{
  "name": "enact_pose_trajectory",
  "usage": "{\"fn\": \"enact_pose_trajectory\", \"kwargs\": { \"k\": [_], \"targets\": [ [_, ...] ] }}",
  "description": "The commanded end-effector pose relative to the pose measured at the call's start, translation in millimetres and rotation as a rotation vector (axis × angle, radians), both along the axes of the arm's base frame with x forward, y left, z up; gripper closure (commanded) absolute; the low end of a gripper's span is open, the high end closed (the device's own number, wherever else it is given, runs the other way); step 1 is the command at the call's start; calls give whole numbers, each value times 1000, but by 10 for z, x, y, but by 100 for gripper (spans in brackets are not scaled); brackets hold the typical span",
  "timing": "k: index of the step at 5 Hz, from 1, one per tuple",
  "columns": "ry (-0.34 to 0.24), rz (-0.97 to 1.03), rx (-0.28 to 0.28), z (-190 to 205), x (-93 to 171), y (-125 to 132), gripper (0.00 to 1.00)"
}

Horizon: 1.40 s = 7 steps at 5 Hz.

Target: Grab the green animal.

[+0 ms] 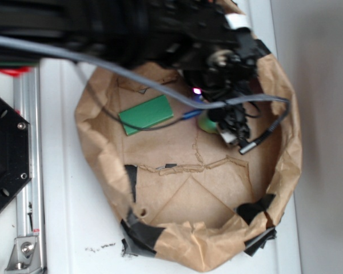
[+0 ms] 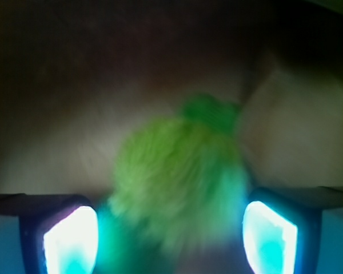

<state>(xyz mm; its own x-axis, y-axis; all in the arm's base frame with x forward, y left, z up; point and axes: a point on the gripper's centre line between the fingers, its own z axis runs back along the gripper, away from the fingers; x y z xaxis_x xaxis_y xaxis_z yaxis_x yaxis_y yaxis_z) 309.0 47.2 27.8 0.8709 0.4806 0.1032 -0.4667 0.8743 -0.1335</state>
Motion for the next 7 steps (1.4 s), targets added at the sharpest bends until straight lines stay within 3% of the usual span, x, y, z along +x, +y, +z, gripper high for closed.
{"fn": "enact_pose_trajectory", "kwargs": {
  "k": [1, 2, 3, 4, 5, 7],
  "targets": [
    [207, -179, 45, -40, -134, 4, 100],
    [209, -408, 56, 416, -252, -13, 100],
    [113, -652, 101, 898, -410, -132, 100],
    [109, -649, 187, 1356, -624, -198, 100],
    [55, -628, 220, 1384, -676, -231, 100],
    [55, -599, 224, 1329, -766, -254, 100]
  ]
}}
